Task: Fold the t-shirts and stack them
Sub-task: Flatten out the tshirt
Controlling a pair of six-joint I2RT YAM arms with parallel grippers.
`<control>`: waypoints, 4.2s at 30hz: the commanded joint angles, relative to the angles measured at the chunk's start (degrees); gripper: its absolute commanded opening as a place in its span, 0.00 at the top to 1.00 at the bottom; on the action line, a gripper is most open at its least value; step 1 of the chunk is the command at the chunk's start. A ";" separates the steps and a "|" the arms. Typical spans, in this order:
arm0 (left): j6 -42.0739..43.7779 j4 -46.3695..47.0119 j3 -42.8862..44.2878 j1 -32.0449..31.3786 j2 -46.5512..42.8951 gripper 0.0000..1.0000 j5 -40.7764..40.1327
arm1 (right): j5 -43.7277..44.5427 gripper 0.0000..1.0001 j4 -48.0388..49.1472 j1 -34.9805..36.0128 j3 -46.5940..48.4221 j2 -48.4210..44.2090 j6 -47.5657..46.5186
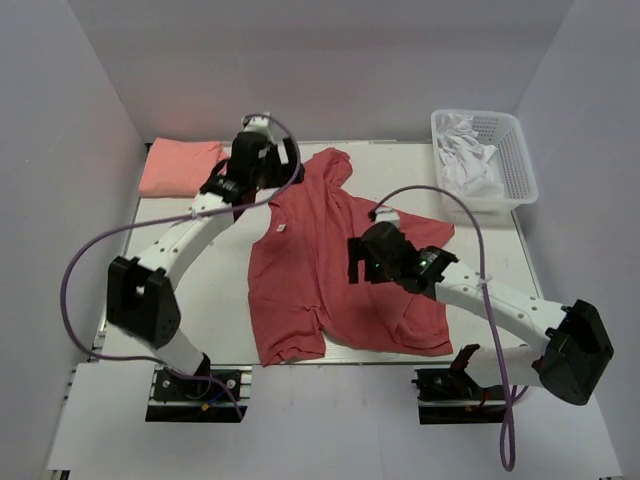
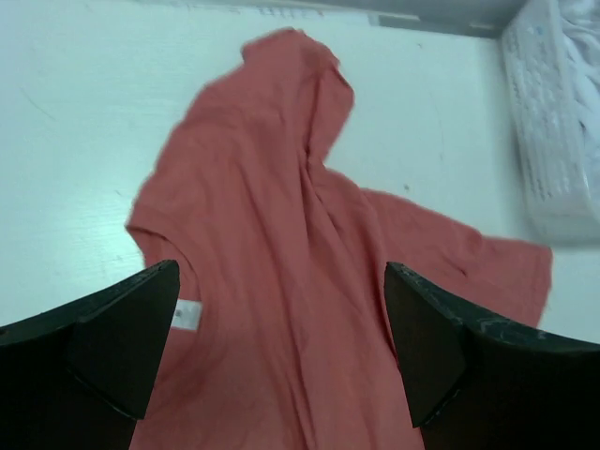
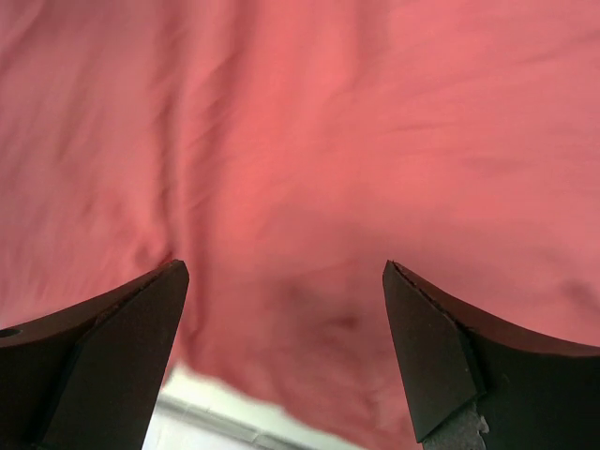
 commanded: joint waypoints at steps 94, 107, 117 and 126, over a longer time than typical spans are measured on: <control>-2.79 -0.01 -38.75 0.12 -0.27 0.00 -23.68 | 18.50 0.60 7.87 -39.90 39.08 43.28 -25.98; 0.37 -1.06 -31.11 0.12 -0.97 0.00 -26.40 | -6.36 0.37 11.39 -38.77 31.71 30.28 -25.54; -2.34 0.43 -29.16 0.12 -9.05 0.00 -15.96 | -12.35 0.10 9.18 -36.92 11.54 16.86 -16.59; -12.45 -10.90 -40.74 -1.02 -27.41 0.00 -2.79 | -12.87 0.10 6.20 -36.74 -14.86 -7.06 -7.44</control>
